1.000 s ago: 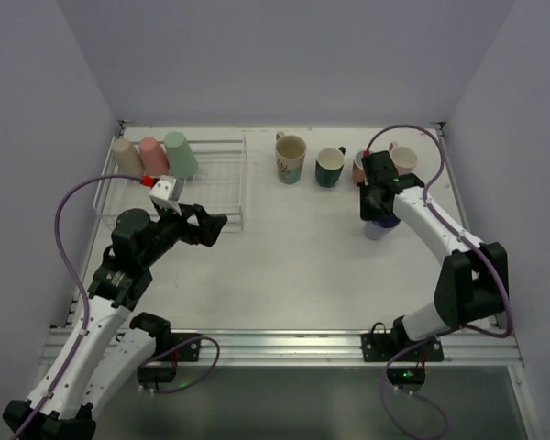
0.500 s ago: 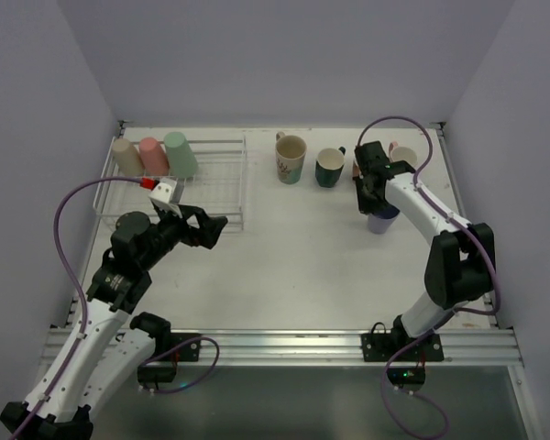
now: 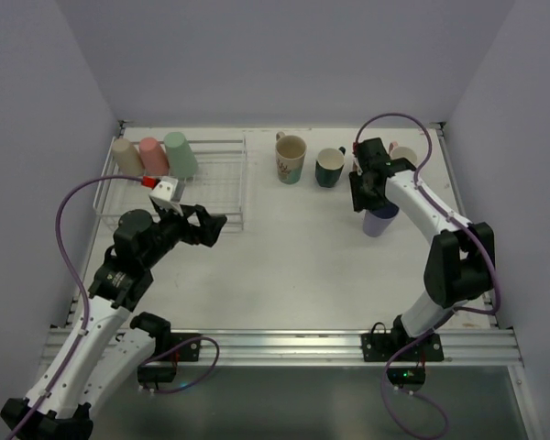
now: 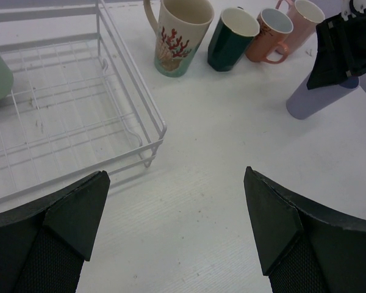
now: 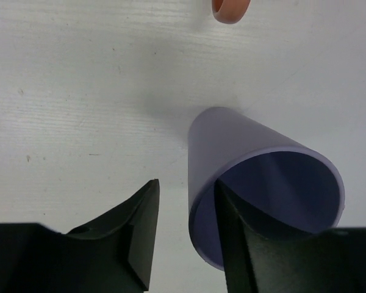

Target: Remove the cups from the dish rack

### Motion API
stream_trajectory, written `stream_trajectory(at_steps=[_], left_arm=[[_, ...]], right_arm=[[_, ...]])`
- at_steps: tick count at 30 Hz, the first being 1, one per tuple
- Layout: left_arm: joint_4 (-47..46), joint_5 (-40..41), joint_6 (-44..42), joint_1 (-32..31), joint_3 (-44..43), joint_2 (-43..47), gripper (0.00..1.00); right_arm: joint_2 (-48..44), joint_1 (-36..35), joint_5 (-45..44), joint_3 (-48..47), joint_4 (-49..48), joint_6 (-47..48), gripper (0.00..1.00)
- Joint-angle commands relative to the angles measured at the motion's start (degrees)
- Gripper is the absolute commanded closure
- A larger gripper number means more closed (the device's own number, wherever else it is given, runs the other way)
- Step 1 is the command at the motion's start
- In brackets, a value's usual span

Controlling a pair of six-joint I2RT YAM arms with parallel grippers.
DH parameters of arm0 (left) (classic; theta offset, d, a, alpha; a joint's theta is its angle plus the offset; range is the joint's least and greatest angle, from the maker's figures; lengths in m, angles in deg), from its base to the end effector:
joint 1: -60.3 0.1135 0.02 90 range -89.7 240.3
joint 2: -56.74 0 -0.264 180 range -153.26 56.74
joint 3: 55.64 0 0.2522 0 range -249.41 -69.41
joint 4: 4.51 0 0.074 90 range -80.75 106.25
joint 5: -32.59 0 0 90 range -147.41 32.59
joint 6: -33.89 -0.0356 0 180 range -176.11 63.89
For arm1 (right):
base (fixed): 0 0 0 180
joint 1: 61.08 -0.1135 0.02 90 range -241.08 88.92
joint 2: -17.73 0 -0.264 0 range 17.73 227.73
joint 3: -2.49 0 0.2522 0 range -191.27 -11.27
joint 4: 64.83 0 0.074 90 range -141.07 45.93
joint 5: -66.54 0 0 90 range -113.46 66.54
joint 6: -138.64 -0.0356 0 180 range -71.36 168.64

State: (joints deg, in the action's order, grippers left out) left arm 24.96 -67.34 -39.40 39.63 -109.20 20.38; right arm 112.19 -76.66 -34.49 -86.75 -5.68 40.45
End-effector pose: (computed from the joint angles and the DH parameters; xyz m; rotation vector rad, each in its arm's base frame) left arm 0.1428 -0.0604 0.3214 0.1903 1.8148 -0.6199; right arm 0.3282 0.0844 0.2555 -0.1132 2.6610 -0.1268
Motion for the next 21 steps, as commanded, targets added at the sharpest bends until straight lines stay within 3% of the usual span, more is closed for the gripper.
stream_trajectory(at_steps=[1,2,3,6,10,17,21], left_arm=[[-0.06,1.76,-1.5,-0.16,-0.64,-0.2,0.0],[-0.15,1.93,-1.59,-0.16,-0.64,-0.12,0.0],[-0.15,2.54,-1.51,-0.08,-0.73,-0.12,0.0],[-0.15,4.65,-1.42,0.27,-0.9,-0.38,0.0],[0.47,10.19,-0.1,0.45,-1.78,-0.73,0.0],[0.2,23.44,4.73,0.45,-7.39,-4.49,0.0],[-1.12,30.75,5.7,0.45,-14.15,-12.58,0.0]], right_arm=[[-1.99,0.28,-0.22,-3.44,-0.74,0.01,0.53],[-2.34,0.37,-0.4,-3.62,-0.74,-0.34,0.5],[-3.56,0.28,-0.31,-3.79,-0.82,-0.43,0.41],[-7.16,0.19,-0.57,-3.97,-0.91,-1.13,0.24],[-14.28,0.02,0.39,-3.53,-2.67,-1.92,0.08],[-31.15,-1.47,6.79,4.43,-14.49,-5.43,0.04],[-40.12,-4.28,17.69,12.89,-25.59,-10.09,0.04]])
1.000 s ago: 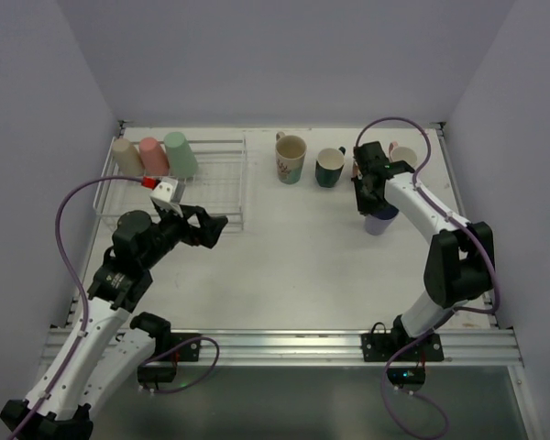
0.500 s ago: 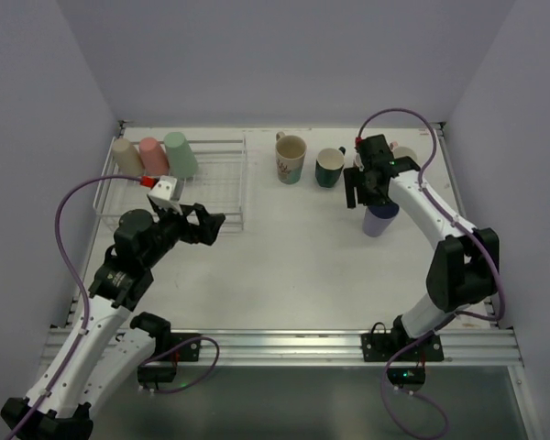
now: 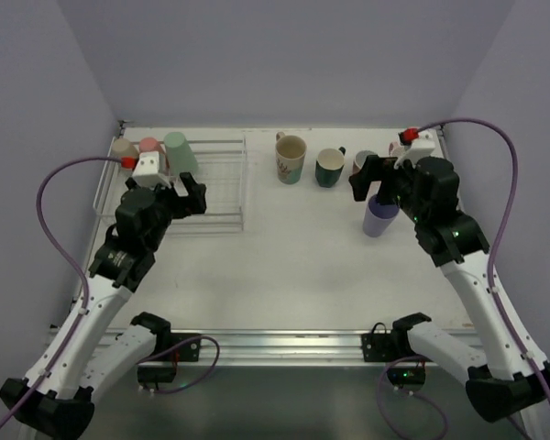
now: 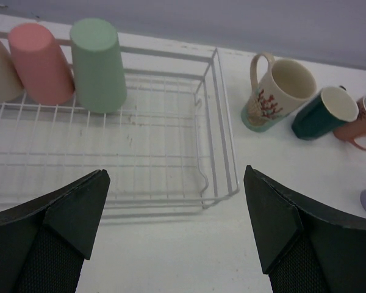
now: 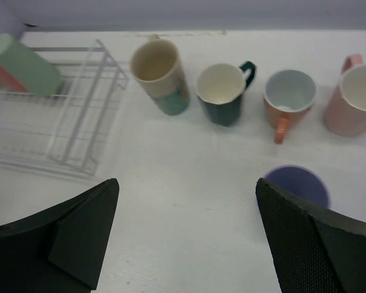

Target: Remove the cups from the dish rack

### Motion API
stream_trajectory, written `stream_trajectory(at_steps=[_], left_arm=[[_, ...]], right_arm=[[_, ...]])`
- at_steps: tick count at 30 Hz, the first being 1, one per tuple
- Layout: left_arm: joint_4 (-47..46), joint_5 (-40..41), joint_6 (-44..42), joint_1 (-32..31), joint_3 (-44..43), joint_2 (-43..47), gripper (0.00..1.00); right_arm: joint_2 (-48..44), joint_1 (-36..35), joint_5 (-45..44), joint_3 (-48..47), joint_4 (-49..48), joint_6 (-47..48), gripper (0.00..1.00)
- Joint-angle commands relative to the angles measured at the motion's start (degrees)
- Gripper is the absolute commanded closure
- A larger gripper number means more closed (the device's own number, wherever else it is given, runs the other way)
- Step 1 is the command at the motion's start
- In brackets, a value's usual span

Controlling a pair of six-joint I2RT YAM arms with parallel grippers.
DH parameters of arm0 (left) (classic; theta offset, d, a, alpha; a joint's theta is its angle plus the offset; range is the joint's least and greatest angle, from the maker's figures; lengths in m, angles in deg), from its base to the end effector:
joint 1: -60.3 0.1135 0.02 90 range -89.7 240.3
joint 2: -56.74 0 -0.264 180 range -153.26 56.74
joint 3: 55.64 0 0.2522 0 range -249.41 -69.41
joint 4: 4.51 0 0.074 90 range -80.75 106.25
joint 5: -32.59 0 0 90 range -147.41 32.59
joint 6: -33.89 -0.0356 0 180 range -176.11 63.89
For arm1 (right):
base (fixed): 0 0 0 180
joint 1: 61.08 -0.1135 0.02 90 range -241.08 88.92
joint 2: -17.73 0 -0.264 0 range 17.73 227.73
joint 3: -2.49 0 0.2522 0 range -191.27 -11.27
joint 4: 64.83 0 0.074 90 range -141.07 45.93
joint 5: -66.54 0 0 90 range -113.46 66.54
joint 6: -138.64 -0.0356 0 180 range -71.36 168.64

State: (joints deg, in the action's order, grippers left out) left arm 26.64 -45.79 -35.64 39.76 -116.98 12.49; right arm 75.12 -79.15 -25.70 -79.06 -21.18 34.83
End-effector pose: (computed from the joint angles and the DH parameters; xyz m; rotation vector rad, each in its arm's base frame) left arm 0.1688 -0.0556 0.3454 -0.1432 1.8173 -0.3236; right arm 0.2011 0.0642 0.4025 -0.0450 1.9246 0.3375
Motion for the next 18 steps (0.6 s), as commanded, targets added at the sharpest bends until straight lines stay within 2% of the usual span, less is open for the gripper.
stream_trajectory(at_steps=[1,2,5,7,8,10,13,18], left_arm=[[-2.71,10.52,1.51,0.41,-8.31,-6.97,0.0],[-3.14,13.14,1.16,0.49,-12.07,-11.52,0.0],[-4.9,14.14,-0.16,2.68,-19.01,-20.83,0.0],[-6.04,12.13,-0.6,6.45,-21.94,-25.08,0.0],[-6.92,8.63,-0.78,7.86,-23.6,-28.58,0.0],[-10.33,6.06,-2.18,11.11,-24.23,-31.41,0.0],[-12.28,7.36,-4.64,12.7,-26.25,-35.98,0.0],[-12.82,4.91,-6.49,15.26,-29.68,-43.98,0.0]], right_arm=[[-4.29,-2.23,11.88,6.52,-11.85,-5.96,0.04],[-6.21,-2.67,13.21,8.88,-15.0,-6.84,0.04],[-8.33,-5.21,18.75,13.45,-20.63,-10.19,0.03],[-9.04,-6.63,19.9,16.36,-23.98,-11.68,0.03],[-9.57,-7.33,20.25,16.98,-24.87,-11.95,0.03],[-10.01,-8.39,21.04,18.91,-26.8,-12.56,0.03],[-10.71,-8.65,22.19,20.32,-27.86,-12.39,0.03],[-10.37,-8.57,23.68,21.21,-29.27,-12.74,0.03]])
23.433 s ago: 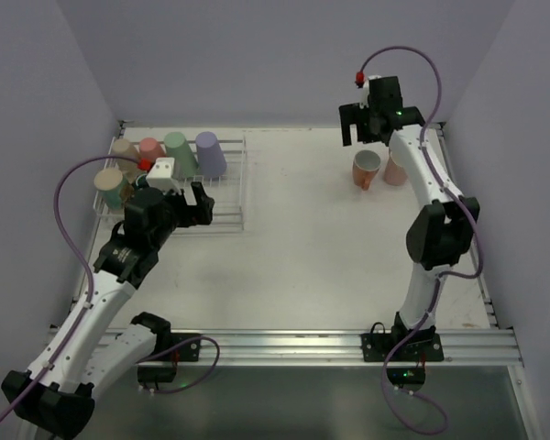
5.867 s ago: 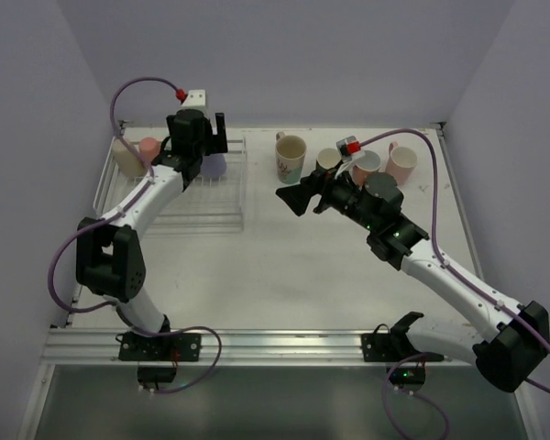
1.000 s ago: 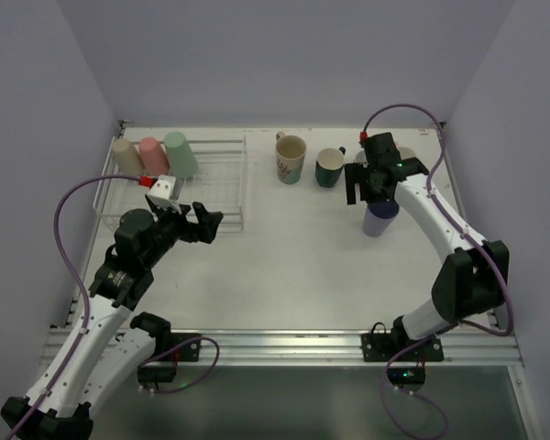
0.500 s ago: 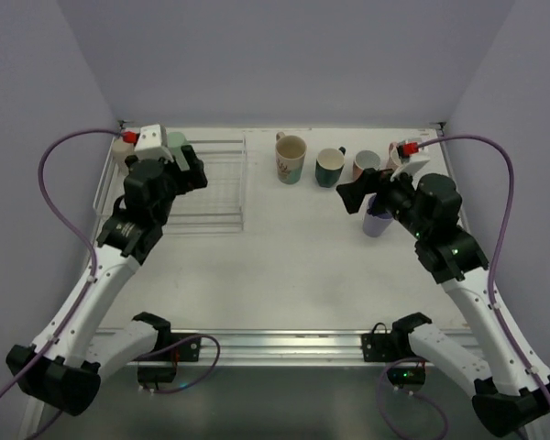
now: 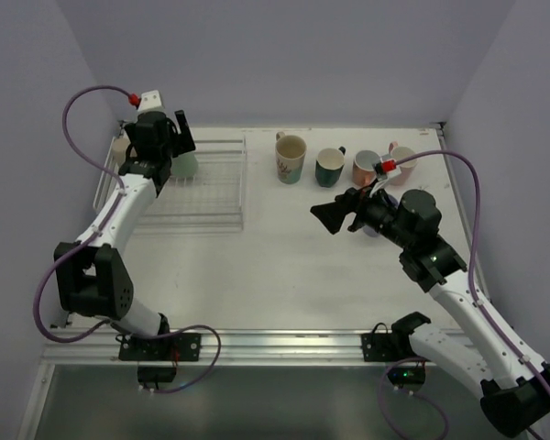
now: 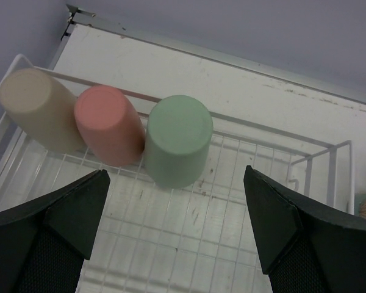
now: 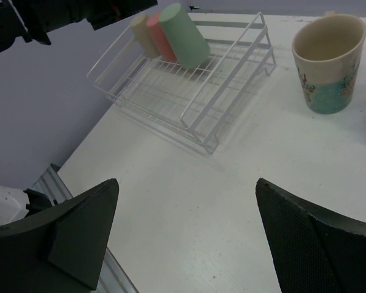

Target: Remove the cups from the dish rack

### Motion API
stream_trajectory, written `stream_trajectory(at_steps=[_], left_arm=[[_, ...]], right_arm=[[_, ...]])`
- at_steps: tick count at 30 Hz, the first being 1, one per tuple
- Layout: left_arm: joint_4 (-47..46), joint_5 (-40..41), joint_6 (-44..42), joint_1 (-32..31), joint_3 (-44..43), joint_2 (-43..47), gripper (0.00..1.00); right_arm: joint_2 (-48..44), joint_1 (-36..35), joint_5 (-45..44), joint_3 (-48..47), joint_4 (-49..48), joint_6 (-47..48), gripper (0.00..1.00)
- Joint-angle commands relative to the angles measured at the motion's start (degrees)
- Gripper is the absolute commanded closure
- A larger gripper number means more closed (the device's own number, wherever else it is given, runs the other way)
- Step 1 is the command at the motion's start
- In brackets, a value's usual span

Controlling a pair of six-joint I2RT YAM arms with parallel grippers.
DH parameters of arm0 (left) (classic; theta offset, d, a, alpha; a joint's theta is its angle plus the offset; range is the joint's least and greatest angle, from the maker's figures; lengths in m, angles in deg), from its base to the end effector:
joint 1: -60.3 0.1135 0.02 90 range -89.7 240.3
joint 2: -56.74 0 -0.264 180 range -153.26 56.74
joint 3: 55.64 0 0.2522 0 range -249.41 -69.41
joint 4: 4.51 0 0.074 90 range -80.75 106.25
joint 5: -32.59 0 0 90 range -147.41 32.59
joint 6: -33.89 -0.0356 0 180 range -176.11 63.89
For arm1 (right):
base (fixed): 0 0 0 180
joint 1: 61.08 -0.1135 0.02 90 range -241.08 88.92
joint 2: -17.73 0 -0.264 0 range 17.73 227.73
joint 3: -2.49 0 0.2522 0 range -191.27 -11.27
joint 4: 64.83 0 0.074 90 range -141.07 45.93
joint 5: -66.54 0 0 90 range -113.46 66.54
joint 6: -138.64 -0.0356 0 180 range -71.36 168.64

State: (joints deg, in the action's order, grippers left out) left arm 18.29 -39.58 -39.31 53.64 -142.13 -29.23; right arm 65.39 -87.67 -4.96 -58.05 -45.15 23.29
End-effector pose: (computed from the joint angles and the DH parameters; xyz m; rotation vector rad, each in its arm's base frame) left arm 0.3524 -0.0302 0.3382 -0.3728 1.9040 0.0332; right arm 0.1694 0.0974 0.3521 -0.2731 1.7542 0.9404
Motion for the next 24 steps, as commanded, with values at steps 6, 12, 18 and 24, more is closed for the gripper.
stream_trajectory(at_steps=[6,12,18,24], left_arm=[[-6.49,-4.9,-4.92,2.79,-6.72,-8.33,0.0],[-7.37,-7.45,-5.63,3.49,-8.66,-13.25,0.0],[-7.9,-9.56,-6.08,3.58,-11.38,-18.0,0.0],[-8.51,-9.56,-5.37,3.58,-12.26,-20.81,0.0]], right_arm=[[-0.72,-0.22,3.65,0.82,-5.56,-1.46,0.04],[-0.9,-0.39,3.91,0.82,-5.56,-1.55,0.04],[-0.81,-0.48,4.09,0.82,-5.56,-1.55,0.04],[-0.81,-0.48,4.09,0.64,-5.56,-1.55,0.04]])
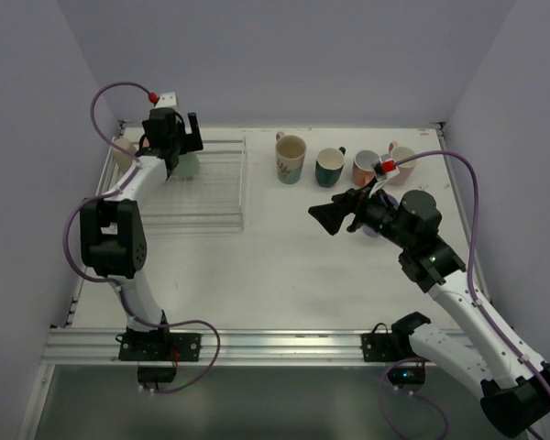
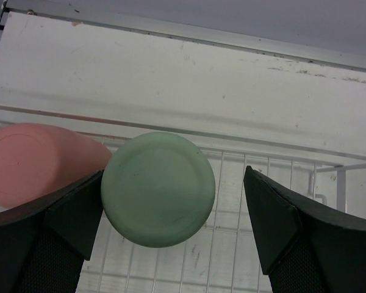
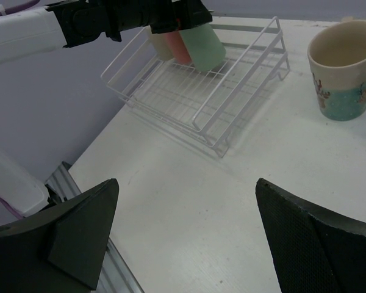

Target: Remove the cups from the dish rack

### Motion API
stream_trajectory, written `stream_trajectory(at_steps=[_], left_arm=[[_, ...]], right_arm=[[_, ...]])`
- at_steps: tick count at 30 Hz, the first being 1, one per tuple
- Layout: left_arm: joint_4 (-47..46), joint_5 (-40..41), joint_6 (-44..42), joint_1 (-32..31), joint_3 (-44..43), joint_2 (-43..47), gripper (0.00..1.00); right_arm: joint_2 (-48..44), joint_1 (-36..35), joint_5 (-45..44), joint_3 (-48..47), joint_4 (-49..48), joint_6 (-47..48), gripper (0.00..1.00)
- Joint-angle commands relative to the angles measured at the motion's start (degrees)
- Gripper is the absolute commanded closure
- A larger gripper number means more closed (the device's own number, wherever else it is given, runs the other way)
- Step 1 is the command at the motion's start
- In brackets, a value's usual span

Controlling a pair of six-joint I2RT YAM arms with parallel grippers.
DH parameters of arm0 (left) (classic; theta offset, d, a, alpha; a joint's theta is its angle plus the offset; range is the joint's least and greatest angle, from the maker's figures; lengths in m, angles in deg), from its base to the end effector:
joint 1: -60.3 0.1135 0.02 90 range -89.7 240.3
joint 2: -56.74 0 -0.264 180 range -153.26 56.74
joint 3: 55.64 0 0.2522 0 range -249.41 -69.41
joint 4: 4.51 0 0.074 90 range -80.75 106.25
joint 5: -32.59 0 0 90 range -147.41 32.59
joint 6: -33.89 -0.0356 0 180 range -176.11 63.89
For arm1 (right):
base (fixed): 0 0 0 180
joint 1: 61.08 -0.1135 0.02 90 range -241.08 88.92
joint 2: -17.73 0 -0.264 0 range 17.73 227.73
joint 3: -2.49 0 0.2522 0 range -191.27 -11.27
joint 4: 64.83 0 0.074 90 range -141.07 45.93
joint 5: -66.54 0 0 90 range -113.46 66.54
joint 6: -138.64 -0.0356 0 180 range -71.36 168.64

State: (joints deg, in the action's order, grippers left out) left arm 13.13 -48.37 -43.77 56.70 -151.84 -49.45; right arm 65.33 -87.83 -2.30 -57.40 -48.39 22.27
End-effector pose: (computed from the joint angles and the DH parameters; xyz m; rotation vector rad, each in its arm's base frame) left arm 0.4382 -0.0220 0.2727 -0.2533 2.0308 -0.0115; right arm 0.1686 0.0994 0.3544 -0.3031 1.7110 0.9980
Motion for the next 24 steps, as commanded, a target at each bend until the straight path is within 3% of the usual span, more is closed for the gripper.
stream_trajectory(at_steps=[1,4,7,8,14,24], left_arm=[[-4.83,-0.69,-0.83,0.52,-2.47,-0.86,0.0],[-5.46,-0.08,-0.47,0.52,-1.86,-0.77,0.04],[-5.9,0.54,-0.47,0.52,-0.63,0.19,0.19],[-6.08,0.54,-0.47,0.52,-0.1,0.72,0.31],[-8.0,-4.98,6.1,0.34,7.97,12.13,0.56],[-9.94,-18.95,17.1,-0.97,22.65,37.97,0.63]], right_arm=[[-0.57,-0.33,1.42,0.07,-2.33,-0.52,0.04],[-0.4,-0.5,1.51,-0.1,-2.33,-0.79,0.04],[-0.31,-0.59,1.51,-0.1,-2.33,-1.05,0.04],[-0.31,-0.68,1.51,-0.1,-2.33,-1.4,0.04],[0.22,-1.82,1.07,-0.1,-4.34,-4.12,0.05],[6.79,-4.54,2.91,3.77,-22.43,-20.82,0.05]])
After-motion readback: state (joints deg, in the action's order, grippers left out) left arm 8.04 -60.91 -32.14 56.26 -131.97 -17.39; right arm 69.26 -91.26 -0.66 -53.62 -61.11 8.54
